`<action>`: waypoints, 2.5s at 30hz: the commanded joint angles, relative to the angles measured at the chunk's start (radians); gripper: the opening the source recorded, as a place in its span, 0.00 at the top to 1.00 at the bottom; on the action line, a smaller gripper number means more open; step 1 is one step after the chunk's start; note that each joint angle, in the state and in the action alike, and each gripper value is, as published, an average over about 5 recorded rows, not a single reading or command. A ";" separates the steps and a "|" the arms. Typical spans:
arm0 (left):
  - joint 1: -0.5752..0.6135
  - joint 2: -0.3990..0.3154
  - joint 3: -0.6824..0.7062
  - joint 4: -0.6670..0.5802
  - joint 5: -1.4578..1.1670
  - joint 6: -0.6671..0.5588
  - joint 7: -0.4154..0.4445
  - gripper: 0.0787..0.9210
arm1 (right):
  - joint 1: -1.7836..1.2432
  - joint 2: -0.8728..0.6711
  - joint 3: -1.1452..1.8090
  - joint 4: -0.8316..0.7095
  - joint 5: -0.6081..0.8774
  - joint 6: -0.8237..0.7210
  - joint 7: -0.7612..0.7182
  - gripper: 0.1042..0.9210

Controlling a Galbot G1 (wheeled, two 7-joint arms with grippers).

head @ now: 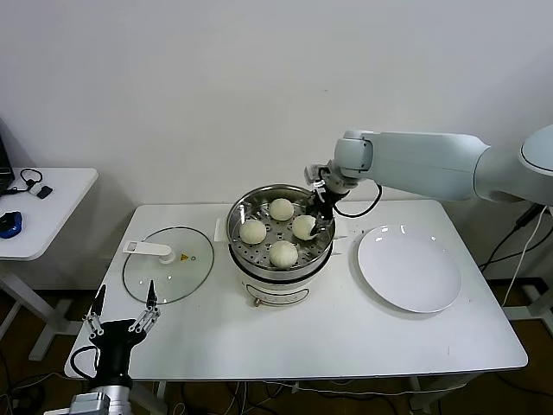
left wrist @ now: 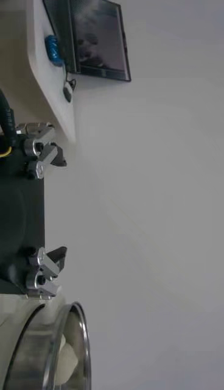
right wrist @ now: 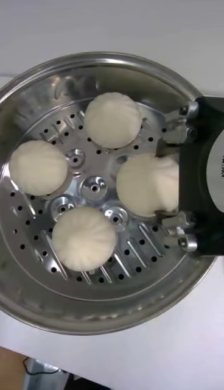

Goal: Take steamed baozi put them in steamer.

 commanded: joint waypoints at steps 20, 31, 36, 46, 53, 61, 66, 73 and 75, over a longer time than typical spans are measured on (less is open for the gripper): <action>0.029 0.008 -0.006 -0.039 0.001 0.007 0.000 0.12 | 0.263 -0.286 -0.013 0.408 0.277 -0.159 0.439 0.12; 0.041 0.015 0.010 -0.046 0.014 0.005 -0.002 0.12 | -0.042 -0.701 0.369 0.734 0.254 -0.177 0.872 0.12; 0.043 0.014 0.025 -0.041 0.026 0.004 -0.002 0.12 | -0.404 -0.885 0.718 0.861 0.154 -0.121 0.977 0.12; 0.040 0.010 0.034 -0.025 0.034 -0.004 -0.003 0.12 | -0.762 -1.098 0.969 0.977 0.044 0.134 1.135 0.12; 0.032 0.001 0.032 -0.008 0.033 -0.008 -0.005 0.12 | -0.755 -1.153 1.018 0.986 0.084 0.185 1.176 0.12; 0.019 -0.013 0.036 0.006 0.033 -0.017 -0.008 0.12 | -0.774 -1.137 1.033 0.983 0.075 0.183 1.194 0.12; 0.011 -0.018 0.026 0.003 0.030 -0.019 -0.008 0.12 | -1.550 -0.877 1.848 0.971 -0.053 0.109 1.159 0.12; 0.017 -0.011 0.004 0.002 0.023 -0.019 -0.007 0.12 | -1.931 -0.543 2.216 0.986 -0.246 0.081 1.071 0.12; 0.018 -0.008 -0.001 0.005 0.022 -0.019 -0.007 0.12 | -1.996 -0.481 2.271 0.986 -0.276 0.107 1.050 0.12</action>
